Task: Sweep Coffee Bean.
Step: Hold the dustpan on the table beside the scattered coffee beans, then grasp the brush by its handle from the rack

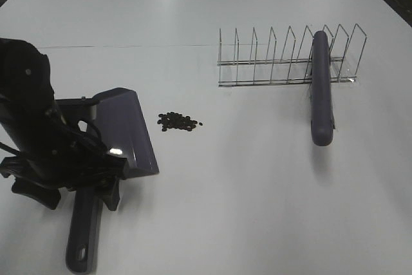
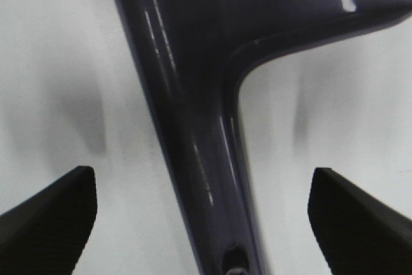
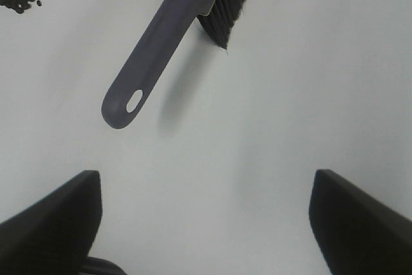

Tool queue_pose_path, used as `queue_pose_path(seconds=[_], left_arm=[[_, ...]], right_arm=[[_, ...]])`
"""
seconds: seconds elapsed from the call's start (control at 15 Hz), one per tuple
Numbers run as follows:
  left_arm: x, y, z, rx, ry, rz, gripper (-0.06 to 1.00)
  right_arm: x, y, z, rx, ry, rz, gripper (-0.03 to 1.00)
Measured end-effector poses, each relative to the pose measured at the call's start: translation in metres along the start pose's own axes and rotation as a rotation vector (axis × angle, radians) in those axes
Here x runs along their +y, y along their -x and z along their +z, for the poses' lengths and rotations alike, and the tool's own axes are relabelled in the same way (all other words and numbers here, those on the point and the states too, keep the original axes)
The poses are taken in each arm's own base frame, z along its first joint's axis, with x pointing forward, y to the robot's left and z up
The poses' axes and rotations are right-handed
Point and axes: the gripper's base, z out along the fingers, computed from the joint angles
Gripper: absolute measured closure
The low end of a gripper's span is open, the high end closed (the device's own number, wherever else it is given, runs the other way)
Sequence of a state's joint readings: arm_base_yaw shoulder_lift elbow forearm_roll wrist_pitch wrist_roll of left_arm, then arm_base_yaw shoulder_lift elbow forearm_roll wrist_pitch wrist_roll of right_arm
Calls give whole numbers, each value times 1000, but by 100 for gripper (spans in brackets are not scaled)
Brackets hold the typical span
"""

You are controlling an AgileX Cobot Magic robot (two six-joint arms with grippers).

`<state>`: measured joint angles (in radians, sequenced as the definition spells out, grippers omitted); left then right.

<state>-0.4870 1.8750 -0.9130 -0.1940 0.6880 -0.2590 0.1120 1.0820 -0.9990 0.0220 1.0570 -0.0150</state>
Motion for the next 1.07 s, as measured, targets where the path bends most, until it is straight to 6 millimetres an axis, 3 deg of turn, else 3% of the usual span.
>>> queue_pose_path(seconds=[0.13, 0.4, 0.6, 0.73, 1.0, 1.07], left_arm=[[0, 3, 12, -1, 10, -21, 18], [1, 4, 14, 3, 25, -5, 26], [3, 3, 14, 17, 46, 14, 55], [4, 3, 14, 20, 58, 31, 62], [14, 4, 13, 30, 100, 58, 62], [38, 9, 10, 57, 140, 24, 62]], right_arm=[[0, 0, 0, 0, 0, 0, 20], [0, 0, 0, 0, 0, 0, 20], [0, 1, 0, -6, 0, 0, 20], [0, 1, 0, -6, 0, 0, 20], [0, 1, 0, -5, 3, 2, 20], [2, 6, 1, 2, 27, 15, 20]])
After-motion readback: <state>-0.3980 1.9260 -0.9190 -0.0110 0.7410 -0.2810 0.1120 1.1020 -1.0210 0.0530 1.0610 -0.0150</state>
